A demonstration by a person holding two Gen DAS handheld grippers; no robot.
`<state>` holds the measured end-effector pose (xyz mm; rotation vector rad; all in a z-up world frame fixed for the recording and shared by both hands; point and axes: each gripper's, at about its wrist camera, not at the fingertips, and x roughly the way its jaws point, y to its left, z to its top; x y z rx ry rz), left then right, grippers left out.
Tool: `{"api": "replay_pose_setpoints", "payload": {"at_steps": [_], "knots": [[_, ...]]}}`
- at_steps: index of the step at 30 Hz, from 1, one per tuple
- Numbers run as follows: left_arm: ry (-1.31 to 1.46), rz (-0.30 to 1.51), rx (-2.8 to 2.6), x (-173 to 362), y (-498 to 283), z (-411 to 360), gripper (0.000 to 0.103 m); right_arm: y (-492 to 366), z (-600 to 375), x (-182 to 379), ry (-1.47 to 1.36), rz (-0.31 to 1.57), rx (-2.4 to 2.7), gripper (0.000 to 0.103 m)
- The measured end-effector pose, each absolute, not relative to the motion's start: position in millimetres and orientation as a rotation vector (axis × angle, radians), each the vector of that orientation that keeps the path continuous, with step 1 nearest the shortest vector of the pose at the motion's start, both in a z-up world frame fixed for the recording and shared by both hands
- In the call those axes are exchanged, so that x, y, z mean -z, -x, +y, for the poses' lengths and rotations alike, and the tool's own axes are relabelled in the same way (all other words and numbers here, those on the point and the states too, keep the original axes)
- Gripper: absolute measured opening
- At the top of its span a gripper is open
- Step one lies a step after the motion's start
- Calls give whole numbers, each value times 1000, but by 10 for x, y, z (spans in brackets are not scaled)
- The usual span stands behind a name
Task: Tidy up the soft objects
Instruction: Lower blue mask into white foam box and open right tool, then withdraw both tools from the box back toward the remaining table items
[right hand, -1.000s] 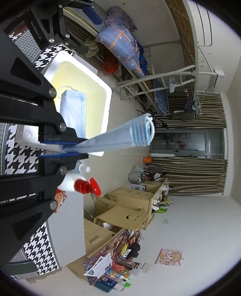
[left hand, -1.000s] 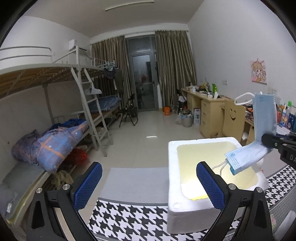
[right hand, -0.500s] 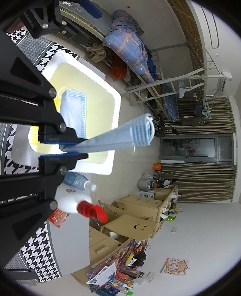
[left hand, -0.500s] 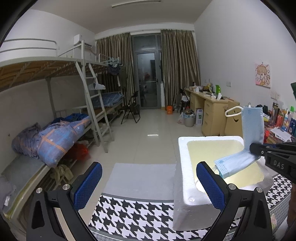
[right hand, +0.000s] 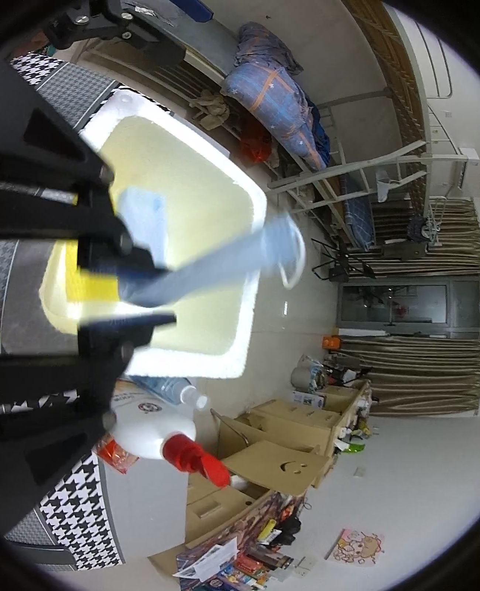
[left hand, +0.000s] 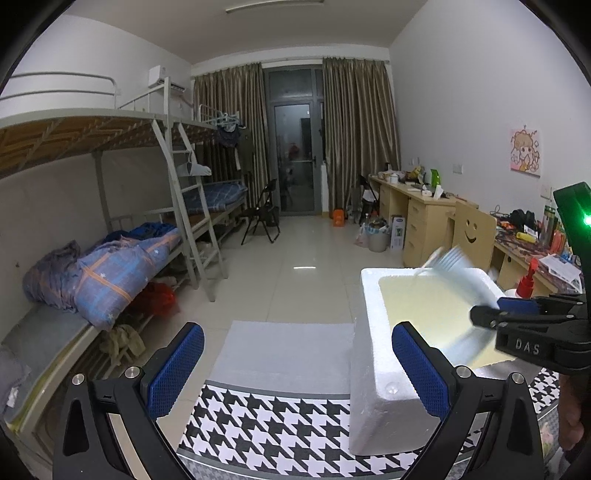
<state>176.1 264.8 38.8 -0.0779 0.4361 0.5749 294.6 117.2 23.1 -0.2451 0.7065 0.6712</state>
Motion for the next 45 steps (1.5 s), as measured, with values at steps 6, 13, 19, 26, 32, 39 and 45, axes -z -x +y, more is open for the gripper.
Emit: {"api": "replay_pose_setpoints", "payload": {"at_steps": [6,13,19,26,32,39,45], "knots": [[81,447,-580,-354,-1790,2685,102,-2892,1191,-206,259,715,-674,53],[85,444,-579,-356,-1783,2689,102,-2858,1170,-224,242,750,-723,64],[81,435,-570,-330,-1783,2635,102,-2748,1085,-302,241,695,-707,66],[73,425,-552,-357,-1733,2527,102,-2678,967,-407,220,640,-691,79],[68,411,-542,-414,-1667,2421,102,-2581,843,-491,216,608,-700,83],[64,402,-541,-470,-1579,2307,102,-2517,703,-544,202,581,-685,85],[57,399,-523,-525,-1504,2178,102,-2391,539,-556,190,570,-685,85]]}}
